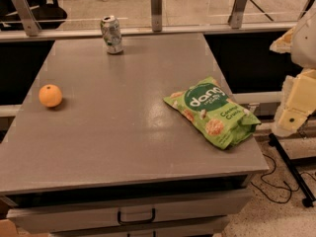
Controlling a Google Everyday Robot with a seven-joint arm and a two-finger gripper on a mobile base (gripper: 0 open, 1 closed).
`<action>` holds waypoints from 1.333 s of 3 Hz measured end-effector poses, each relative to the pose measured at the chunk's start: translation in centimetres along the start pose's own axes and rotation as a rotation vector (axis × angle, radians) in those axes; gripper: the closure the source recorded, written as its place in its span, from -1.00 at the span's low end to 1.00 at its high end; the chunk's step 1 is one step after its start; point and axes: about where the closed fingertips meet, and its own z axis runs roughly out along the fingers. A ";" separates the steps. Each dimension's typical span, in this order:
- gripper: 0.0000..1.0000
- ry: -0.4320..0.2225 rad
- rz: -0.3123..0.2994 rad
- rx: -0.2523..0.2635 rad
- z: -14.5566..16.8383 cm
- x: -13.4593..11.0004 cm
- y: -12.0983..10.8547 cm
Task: Move 7up can near orange
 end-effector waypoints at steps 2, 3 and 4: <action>-1.00 -0.093 -0.021 0.019 2.0 -2.1 -3.4; -1.00 -0.238 -0.070 0.045 5.6 -7.7 -8.8; -1.00 -0.376 -0.108 0.120 7.1 -15.5 -13.0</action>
Offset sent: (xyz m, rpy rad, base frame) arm 0.1250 0.0381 -0.0197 0.2285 -0.1185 0.1127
